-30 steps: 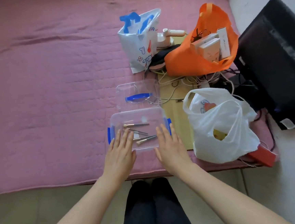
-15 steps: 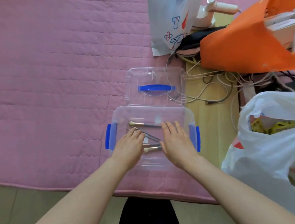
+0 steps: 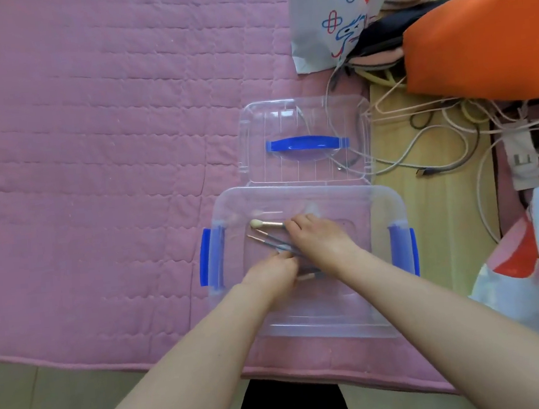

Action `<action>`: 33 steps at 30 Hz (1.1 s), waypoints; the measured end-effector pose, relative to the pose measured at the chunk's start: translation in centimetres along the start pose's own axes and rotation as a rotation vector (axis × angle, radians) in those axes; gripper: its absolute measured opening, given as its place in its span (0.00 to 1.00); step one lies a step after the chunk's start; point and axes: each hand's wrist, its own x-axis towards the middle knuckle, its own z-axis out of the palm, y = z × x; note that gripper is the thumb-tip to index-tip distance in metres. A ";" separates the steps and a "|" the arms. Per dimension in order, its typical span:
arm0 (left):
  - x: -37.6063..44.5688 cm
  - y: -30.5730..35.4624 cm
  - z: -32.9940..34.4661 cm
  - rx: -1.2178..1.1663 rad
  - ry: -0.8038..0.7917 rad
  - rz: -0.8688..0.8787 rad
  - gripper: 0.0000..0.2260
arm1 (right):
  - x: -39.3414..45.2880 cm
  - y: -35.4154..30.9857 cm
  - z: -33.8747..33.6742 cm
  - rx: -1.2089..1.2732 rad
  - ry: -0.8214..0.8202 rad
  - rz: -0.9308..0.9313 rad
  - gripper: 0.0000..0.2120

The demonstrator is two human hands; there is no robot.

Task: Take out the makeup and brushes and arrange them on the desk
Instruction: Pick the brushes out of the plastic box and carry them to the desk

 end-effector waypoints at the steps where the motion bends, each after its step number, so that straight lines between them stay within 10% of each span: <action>1: 0.2 -0.1 0.1 0.002 0.012 -0.004 0.16 | 0.1 0.0 0.3 -0.006 0.000 0.000 0.17; 33: 1.3 -0.8 0.7 0.115 -0.035 -0.024 0.12 | 1.2 2.4 3.1 0.317 -0.021 0.216 0.10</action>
